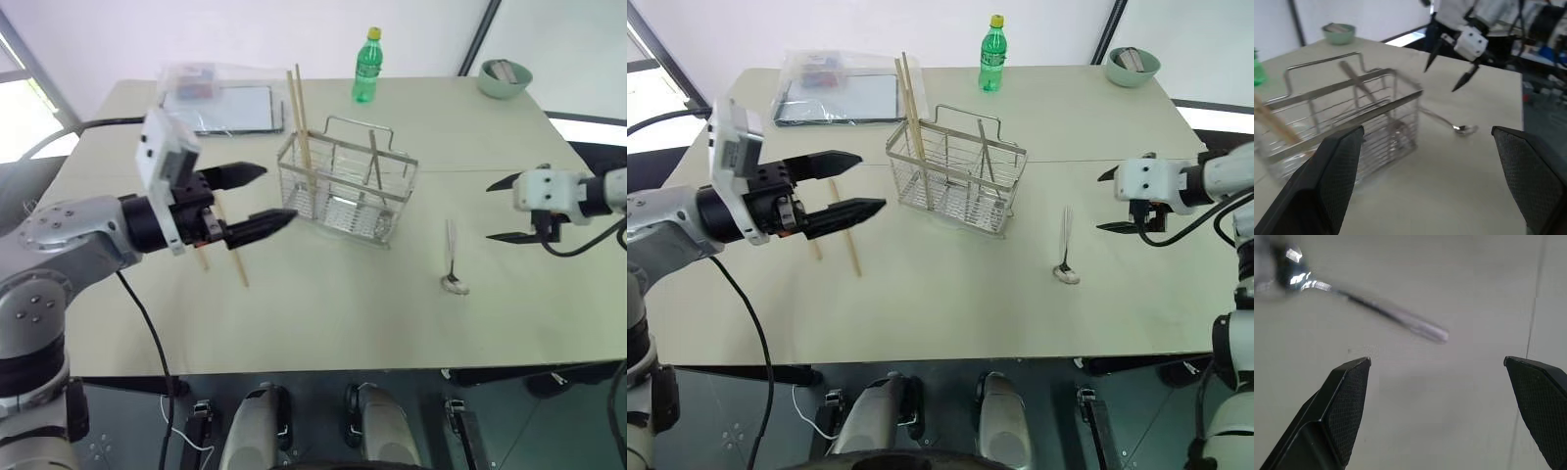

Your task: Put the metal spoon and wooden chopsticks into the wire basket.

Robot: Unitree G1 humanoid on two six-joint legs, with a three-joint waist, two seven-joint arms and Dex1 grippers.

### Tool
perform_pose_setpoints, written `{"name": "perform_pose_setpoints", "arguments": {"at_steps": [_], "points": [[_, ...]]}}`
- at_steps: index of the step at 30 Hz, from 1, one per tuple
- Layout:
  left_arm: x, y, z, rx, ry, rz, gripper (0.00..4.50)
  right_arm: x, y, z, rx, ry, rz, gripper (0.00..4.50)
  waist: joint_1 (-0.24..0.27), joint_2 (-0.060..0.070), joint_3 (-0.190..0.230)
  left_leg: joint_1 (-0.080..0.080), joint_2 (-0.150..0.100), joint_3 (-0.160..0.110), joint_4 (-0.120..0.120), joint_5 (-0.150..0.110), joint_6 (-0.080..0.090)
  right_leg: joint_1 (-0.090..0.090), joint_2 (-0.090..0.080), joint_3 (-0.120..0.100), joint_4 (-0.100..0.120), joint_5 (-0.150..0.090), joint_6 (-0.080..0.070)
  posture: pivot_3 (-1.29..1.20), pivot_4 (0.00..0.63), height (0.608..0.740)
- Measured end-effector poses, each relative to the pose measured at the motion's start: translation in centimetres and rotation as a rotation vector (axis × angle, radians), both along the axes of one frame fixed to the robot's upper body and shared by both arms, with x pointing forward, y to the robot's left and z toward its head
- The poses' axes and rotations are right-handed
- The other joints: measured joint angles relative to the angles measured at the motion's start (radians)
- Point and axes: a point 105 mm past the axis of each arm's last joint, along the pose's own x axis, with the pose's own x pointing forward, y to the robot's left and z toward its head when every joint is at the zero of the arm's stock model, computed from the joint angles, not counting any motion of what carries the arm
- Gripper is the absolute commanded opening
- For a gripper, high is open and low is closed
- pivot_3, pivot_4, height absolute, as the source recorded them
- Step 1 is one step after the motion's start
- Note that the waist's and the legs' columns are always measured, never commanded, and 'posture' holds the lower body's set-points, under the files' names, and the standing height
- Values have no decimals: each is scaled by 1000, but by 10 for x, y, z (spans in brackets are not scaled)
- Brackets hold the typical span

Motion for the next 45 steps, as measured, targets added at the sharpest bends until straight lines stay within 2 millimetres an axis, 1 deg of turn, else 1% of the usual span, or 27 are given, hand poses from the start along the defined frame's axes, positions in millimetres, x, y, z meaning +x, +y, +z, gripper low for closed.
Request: {"name": "perform_pose_setpoints", "arguments": {"at_steps": [2,4,7,10,14,16,20,23,30,35,39,43,45], "points": [[-1,-5,-3,13,11,-25,4391,-2,6,-2,-108,12,104,4500,0,0,0,1,0,0,0,1,-1,0,1,1,0,0,0,0,150,707],[1,-9,-4,8,27,-43,4391,-3,12,-15,-210,51,210,4500,1,0,0,1,0,0,0,1,-2,1,1,2,0,0,0,0,150,707],[1,-16,-4,9,31,-72,4391,-2,25,-32,-307,84,341,4500,3,0,0,1,0,1,0,1,-2,1,1,2,0,0,0,0,150,707],[-1,-21,-7,30,41,-104,4391,0,34,-41,-382,91,438,4500,4,0,0,1,0,0,0,2,-3,1,1,3,0,0,0,0,150,707],[-1,-21,-7,48,29,-102,4391,1,42,-53,-422,101,516,4500,4,0,0,1,0,0,0,2,-3,1,1,3,1,0,0,0,150,707],[0,-20,-7,51,26,-92,4391,-2,44,-61,-437,122,559,4500,4,0,0,1,0,0,1,2,-3,1,1,3,0,0,0,0,150,707],[1,-20,-6,50,25,-89,4391,-8,46,-67,-444,145,621,4500,4,0,0,4,0,0,0,2,-3,4,1,3,0,0,0,0,150,707],[1,-20,-6,50,23,-88,4500,-12,49,-71,-444,157,663,3625,3,0,0,11,0,0,-1,2,-3,10,1,3,-1,0,0,0,150,707],[1,-20,-3,49,11,-90,4500,-17,52,-77,-443,173,717,86,-7,-1,0,13,1,0,-2,2,-4,10,3,3,0,-1,-2,0,150,707],[2,-20,-2,47,10,-88,4500,-17,58,-77,-420,158,745,31,-9,-1,0,14,1,-1,-3,3,-6,11,3,3,1,-1,-3,0,150,707],[3,-20,-2,44,8,-87,4500,-20,54,-78,-384,144,723,31,-4,-1,0,14,2,-1,-3,3,-6,11,3,3,1,-1,-3,0,150,707],[4,-19,0,41,-6,-76,4500,-18,58,-77,-261,96,655,31,-1,-1,0,14,2,-1,-3,3,-6,11,3,3,0,-1,-3,0,150,707],[6,-17,1,37,-5,-66,4500,-12,60,-70,-155,66,552,31,0,-1,0,14,2,-1,-3,3,-5,11,3,3,0,-1,-3,0,150,707]]}}
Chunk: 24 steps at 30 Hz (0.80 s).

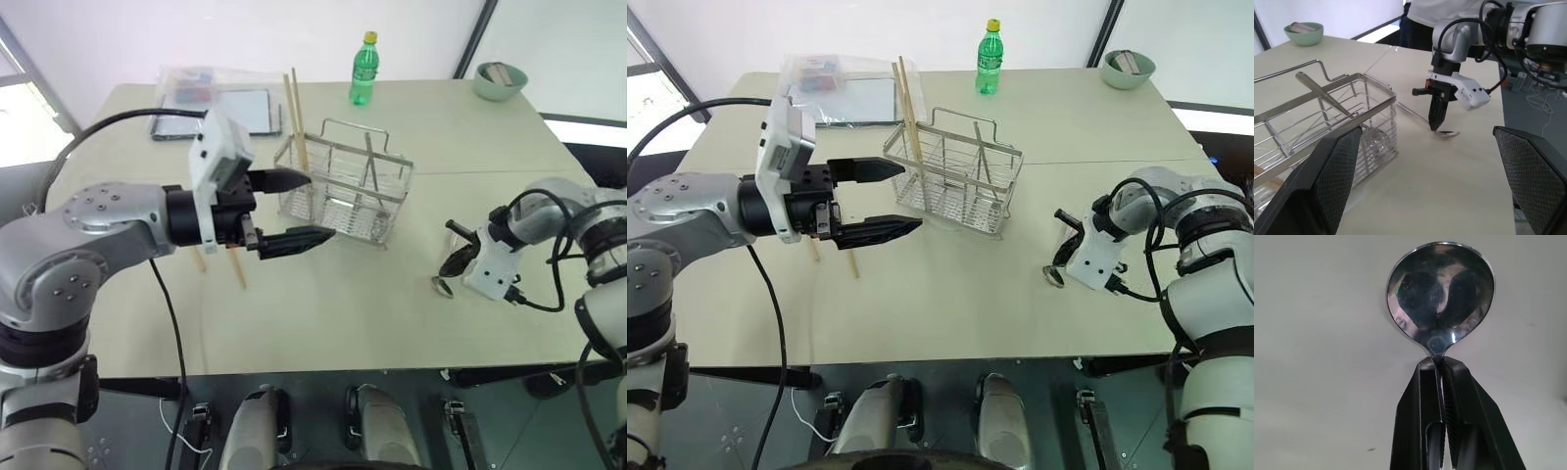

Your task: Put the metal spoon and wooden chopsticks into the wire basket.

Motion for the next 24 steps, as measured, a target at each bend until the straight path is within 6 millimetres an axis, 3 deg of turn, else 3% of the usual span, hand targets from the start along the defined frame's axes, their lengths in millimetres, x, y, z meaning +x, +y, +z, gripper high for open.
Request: {"name": "perform_pose_setpoints", "arguments": {"at_steps": [2,7,13,18,21,24], "points": [[2,3,2,-6,-5,16,4500,7,-1,15,125,52,-177,31,4,0,0,0,0,-1,1,0,0,1,0,0,0,0,0,0,150,707],[7,12,11,-30,-38,61,4500,23,3,101,660,50,-438,31,9,2,1,0,0,-1,1,-1,1,0,-1,-1,0,0,-1,0,150,707],[14,17,18,-44,-53,87,4500,27,-25,173,1227,93,-684,31,15,2,1,-3,0,0,1,-2,2,-2,-2,-2,0,-1,-2,0,150,707],[21,15,30,-73,-93,87,4500,21,-21,213,1596,262,-707,31,11,2,1,-3,0,1,0,-2,3,-3,-2,-2,1,0,0,0,150,707],[24,13,32,-76,-99,80,4500,9,-5,231,1672,350,-656,31,10,2,1,-3,0,1,-1,-2,4,-3,-2,-2,1,0,0,0,150,707],[26,10,29,-67,-89,72,4500,-3,17,235,1705,456,-604,31,10,2,1,-3,0,1,-2,-3,5,-3,-2,-2,1,0,0,0,150,707]]}}
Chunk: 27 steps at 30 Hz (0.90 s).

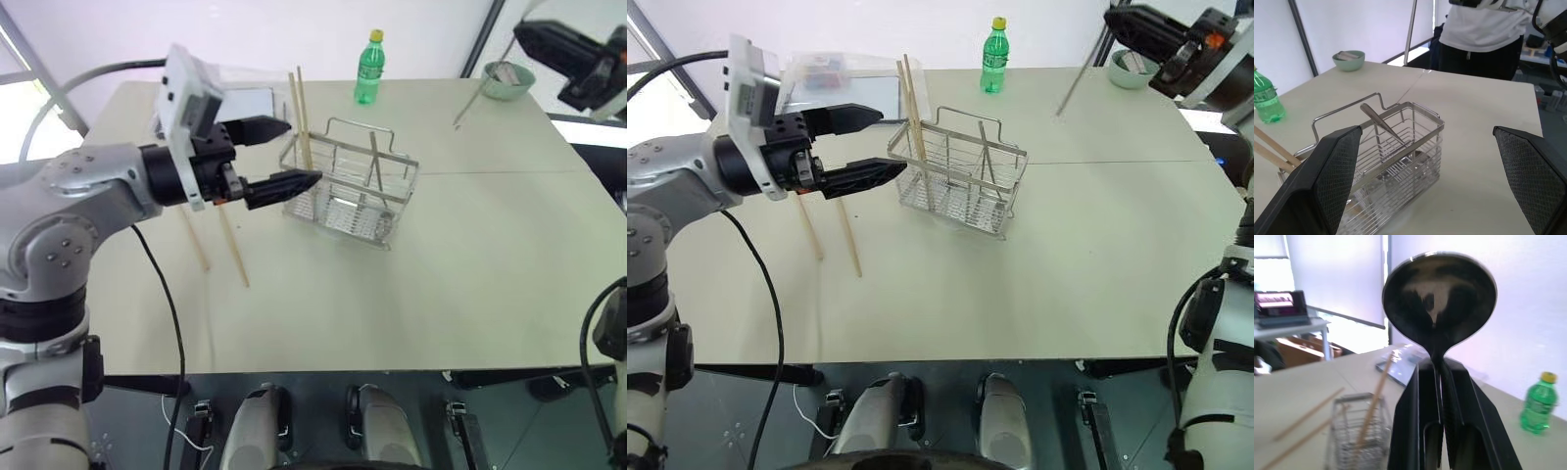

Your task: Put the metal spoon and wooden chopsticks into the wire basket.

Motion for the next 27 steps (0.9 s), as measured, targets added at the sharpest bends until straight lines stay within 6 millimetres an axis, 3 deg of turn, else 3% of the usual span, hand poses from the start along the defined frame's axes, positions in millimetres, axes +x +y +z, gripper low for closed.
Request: {"name": "perform_pose_setpoints", "arguments": {"at_steps": [3,8,14,15,17,21,23,27], "points": [[2,-2,-1,1,-6,-4,4500,-5,24,-11,21,56,71,31,0,0,0,0,0,0,0,0,0,0,0,0,0,0,0,0,150,707],[5,-1,-1,0,-8,0,4500,-6,48,-36,3,125,107,31,5,0,0,0,0,0,0,-1,1,0,0,0,0,0,0,0,150,707],[4,-4,5,-5,-29,-6,4500,9,64,-85,-76,220,79,31,10,0,0,-1,-1,1,0,-1,1,-1,0,0,0,0,0,0,150,707],[4,-4,5,-4,-30,-5,4500,12,65,-89,-89,222,65,687,11,0,0,-1,-1,1,0,0,1,-1,0,0,0,0,0,0,150,707],[4,-4,5,-5,-30,-2,4500,19,65,-96,-103,226,22,1391,12,0,0,-1,-1,1,0,0,0,-1,0,0,0,0,0,0,150,707],[5,-2,6,-9,-34,18,4500,31,64,-119,-118,280,-42,3442,16,0,0,-1,-1,1,0,0,0,-1,1,0,0,0,0,0,150,707],[6,1,8,-21,-33,45,4500,33,62,-120,-117,279,-60,3442,17,0,0,-1,-1,1,0,0,0,-1,1,0,0,0,0,0,150,707],[17,14,11,-96,-11,169,4500,38,50,-101,-80,245,-100,3442,18,0,0,-1,0,0,0,0,0,-1,1,0,0,0,0,0,150,707]]}}
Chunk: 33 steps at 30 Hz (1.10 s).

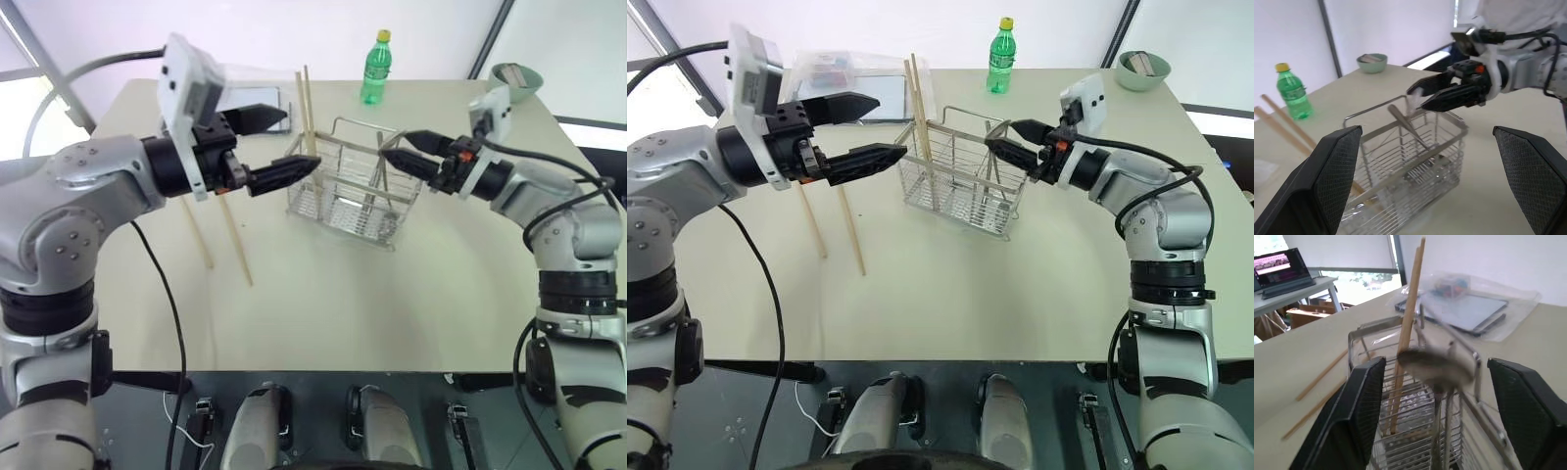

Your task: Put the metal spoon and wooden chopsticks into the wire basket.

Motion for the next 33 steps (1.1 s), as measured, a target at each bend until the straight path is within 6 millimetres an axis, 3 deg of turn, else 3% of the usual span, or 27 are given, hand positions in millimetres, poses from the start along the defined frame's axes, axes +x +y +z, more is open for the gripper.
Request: {"name": "perform_pose_setpoints", "arguments": {"at_steps": [3,7,11,15,21,28,33], "points": [[19,23,6,-138,48,185,4500,3,-18,19,23,-33,-46,3442,3,0,0,0,0,0,0,-1,2,1,0,0,0,0,0,0,150,707],[52,71,0,-343,181,526,4500,4,-39,38,52,-74,-96,3442,1,-1,0,0,0,-1,0,-1,2,1,0,0,0,0,0,0,150,707],[74,116,-28,-403,343,872,4500,2,-41,43,67,-83,-77,3442,0,-1,0,1,-1,0,-1,0,0,0,0,0,0,0,0,0,150,707],[84,137,-63,-335,482,1066,4500,-14,-38,52,95,-96,34,3442,4,-1,0,0,-1,0,-1,1,-2,0,0,0,0,0,0,0,150,707],[104,145,-108,-251,669,1186,4500,-48,-21,49,55,-79,230,3442,4,-4,0,0,0,0,-1,0,0,0,0,-1,0,0,0,0,150,707],[122,139,-164,-208,899,1196,4500,-79,-12,38,-19,-50,349,3442,3,-5,1,0,0,0,-2,-1,1,-1,0,-1,0,0,0,0,150,707],[134,135,-166,-197,904,1203,4500,-87,-13,37,-46,-49,360,3442,5,-6,1,0,0,0,-2,-2,2,-1,-1,-1,0,0,0,0,150,707]]}}
